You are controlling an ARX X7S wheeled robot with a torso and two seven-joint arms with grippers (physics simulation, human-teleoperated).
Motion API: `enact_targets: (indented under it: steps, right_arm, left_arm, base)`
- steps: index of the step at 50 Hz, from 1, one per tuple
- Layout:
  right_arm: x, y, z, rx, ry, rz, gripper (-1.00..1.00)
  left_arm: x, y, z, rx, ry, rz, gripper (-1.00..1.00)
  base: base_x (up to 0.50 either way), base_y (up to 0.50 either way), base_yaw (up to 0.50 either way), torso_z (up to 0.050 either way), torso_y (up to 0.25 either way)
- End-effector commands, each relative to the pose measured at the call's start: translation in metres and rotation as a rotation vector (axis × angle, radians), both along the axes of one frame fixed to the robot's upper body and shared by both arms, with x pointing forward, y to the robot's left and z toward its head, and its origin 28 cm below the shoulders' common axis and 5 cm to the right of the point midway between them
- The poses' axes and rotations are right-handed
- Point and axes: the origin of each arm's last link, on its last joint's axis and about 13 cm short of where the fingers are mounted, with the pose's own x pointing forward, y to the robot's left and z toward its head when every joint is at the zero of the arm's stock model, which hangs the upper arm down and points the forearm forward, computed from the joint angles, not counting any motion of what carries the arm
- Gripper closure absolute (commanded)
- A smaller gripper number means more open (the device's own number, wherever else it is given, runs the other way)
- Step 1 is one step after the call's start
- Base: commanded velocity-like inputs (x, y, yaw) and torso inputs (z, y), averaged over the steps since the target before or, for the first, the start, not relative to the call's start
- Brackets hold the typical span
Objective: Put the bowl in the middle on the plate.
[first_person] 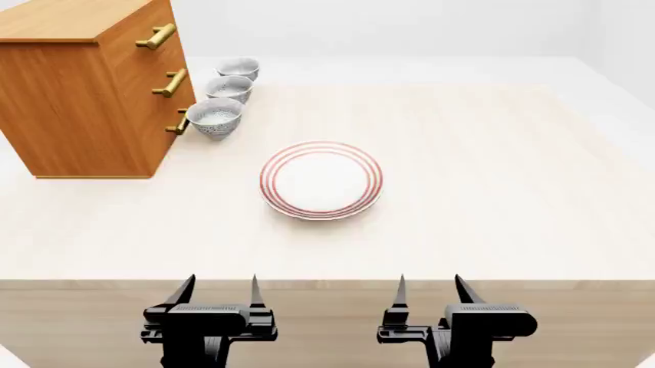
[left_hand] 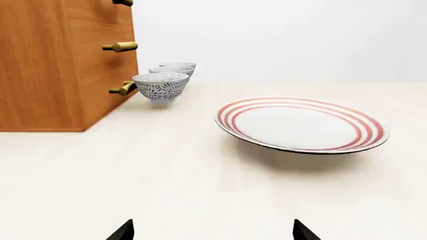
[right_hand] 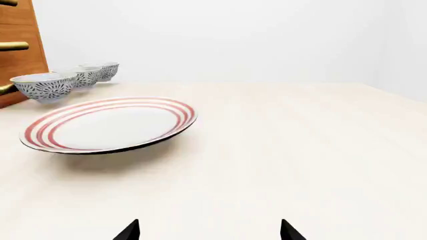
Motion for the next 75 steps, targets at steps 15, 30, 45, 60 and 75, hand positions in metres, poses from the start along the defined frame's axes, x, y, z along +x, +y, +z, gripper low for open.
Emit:
enact_targets:
  steps: [15,30,45,60,75]
  right_arm:
    - [-0.002,-0.002,0.059,0.009,-0.001,-0.006,-1.0]
    - [0.008,-0.01,0.149,-0.079,-0.09,-0.026,-1.0]
    - [0.011,-0.012,0.146,-0.08,-0.089,-0.039,-1.0]
    - [0.012,-0.012,0.144,-0.069,-0.083,-0.034,-1.0]
    - [0.012,-0.012,0.142,-0.074,-0.084,-0.029,-1.0]
  left_arm:
    - [0.0,-0.001,0.033,0.049,0.02,0.027,-1.0]
    - [0.016,-0.002,0.132,0.06,-0.095,0.046,-1.0]
    - [0.022,-0.002,0.124,0.053,-0.068,0.048,-1.0]
    - [0.023,-0.003,0.125,0.068,-0.076,0.044,-1.0]
    - [0.023,-0.003,0.126,0.072,-0.083,0.049,-1.0]
  base:
    - [0.0,0.0,0.0,0.0,0.0]
    - [0.04,0.0,0.0,0.0,0.0]
    - [0.5,0.0,0.0,0.0,0.0]
    - [0.5,0.0,0.0,0.0,0.0]
    - [0.5,0.0,0.0,0.0,0.001]
